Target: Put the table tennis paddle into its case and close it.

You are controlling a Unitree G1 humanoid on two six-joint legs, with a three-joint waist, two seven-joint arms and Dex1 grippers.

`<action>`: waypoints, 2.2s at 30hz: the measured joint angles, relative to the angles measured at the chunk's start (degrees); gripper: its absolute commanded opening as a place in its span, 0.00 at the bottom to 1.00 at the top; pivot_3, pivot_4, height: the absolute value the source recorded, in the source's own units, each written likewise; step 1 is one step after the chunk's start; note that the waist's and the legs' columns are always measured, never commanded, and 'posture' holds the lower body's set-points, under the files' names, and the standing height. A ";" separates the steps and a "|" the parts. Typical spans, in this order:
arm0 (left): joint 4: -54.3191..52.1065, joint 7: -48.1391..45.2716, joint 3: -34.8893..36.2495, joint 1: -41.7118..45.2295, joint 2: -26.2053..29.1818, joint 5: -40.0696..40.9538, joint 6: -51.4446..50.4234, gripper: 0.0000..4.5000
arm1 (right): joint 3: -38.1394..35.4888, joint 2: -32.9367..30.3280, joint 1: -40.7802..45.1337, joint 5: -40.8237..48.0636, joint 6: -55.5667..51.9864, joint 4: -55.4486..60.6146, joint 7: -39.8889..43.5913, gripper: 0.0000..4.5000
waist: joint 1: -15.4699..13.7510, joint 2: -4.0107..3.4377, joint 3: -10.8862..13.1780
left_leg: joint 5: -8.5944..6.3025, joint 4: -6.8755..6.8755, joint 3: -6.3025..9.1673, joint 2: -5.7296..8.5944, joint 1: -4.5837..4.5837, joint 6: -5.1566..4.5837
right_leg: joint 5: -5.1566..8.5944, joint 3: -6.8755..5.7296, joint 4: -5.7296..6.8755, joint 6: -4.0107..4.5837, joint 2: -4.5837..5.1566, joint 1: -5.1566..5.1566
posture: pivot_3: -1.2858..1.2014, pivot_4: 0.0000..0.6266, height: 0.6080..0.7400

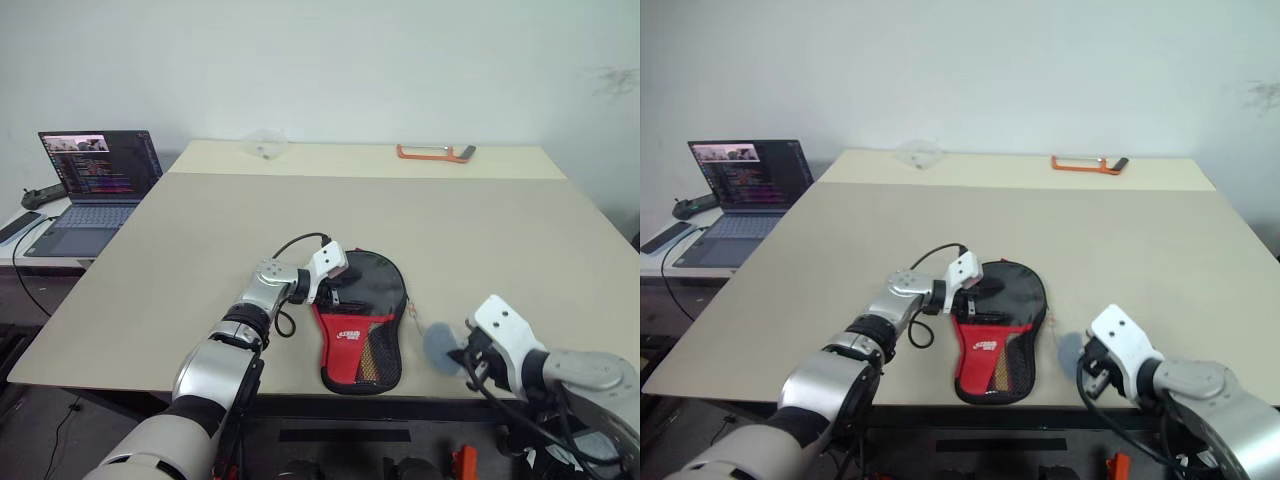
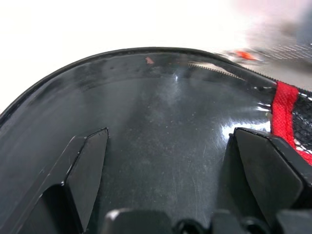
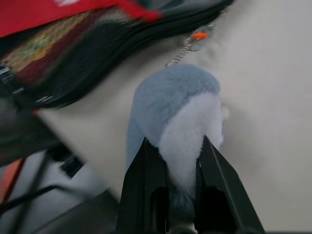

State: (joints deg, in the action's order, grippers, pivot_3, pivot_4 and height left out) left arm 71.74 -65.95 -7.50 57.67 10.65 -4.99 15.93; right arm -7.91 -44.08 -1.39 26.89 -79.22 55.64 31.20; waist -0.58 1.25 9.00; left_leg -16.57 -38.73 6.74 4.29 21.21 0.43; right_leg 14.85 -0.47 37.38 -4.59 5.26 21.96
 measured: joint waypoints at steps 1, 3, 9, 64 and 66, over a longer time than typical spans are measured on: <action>0.32 0.52 0.00 0.26 -0.46 -0.16 -0.23 1.00 | -1.88 -1.52 -2.45 1.30 -0.34 1.25 0.48 0.04 | -0.29 -0.03 -0.02 | -0.01 0.01 0.09 0.00 0.01 -0.02 | -0.02 -0.09 -0.16 -0.03 0.00 -0.10 | 0.52 0.24 1.00; 0.80 1.85 -0.11 0.96 -1.55 -0.83 -0.38 1.00 | -6.02 -4.73 -7.86 4.22 0.59 2.58 1.68 0.04 | -0.69 -0.05 -0.04 | -0.08 0.01 0.14 0.02 -0.01 -0.09 | -0.03 -0.14 -0.34 -0.06 0.00 -0.26 | 0.52 0.24 1.00; 1.54 6.08 -0.95 1.92 -5.14 -2.41 -0.38 1.00 | -17.89 -15.66 -32.36 19.01 14.75 3.00 0.52 0.04 | -1.70 -0.02 -0.12 | -0.48 0.00 0.15 0.15 -0.22 -0.30 | 0.19 -0.20 -0.56 -0.41 0.21 -0.68 | 0.52 0.24 1.00; -61.00 0.83 8.22 -29.71 14.55 16.59 -26.02 1.00 | 17.63 9.57 29.38 0.31 64.96 -68.36 12.73 0.99 | 0.91 -0.24 0.42 | -0.58 -0.06 -0.33 0.13 0.75 -0.11 | 0.11 0.27 -0.40 -0.02 0.24 0.77 | 0.52 0.24 1.00; -65.44 4.25 8.83 -32.77 14.41 17.24 -28.20 1.00 | 16.37 9.42 30.87 -1.04 66.47 -72.60 15.36 0.99 | 0.64 -0.29 0.46 | -0.58 -0.06 -0.36 0.15 0.77 -0.11 | 0.10 0.29 -0.42 -0.02 0.26 0.77 | 0.52 0.24 1.00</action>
State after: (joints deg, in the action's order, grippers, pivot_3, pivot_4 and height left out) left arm 6.30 -61.70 1.33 24.90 25.06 12.25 -12.27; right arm 8.47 -34.66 29.47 25.85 -12.75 -16.96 46.56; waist 0.06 0.96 9.46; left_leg -17.15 -38.79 6.38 4.44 21.98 0.33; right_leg 14.95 -0.18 36.96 -4.62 5.52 22.73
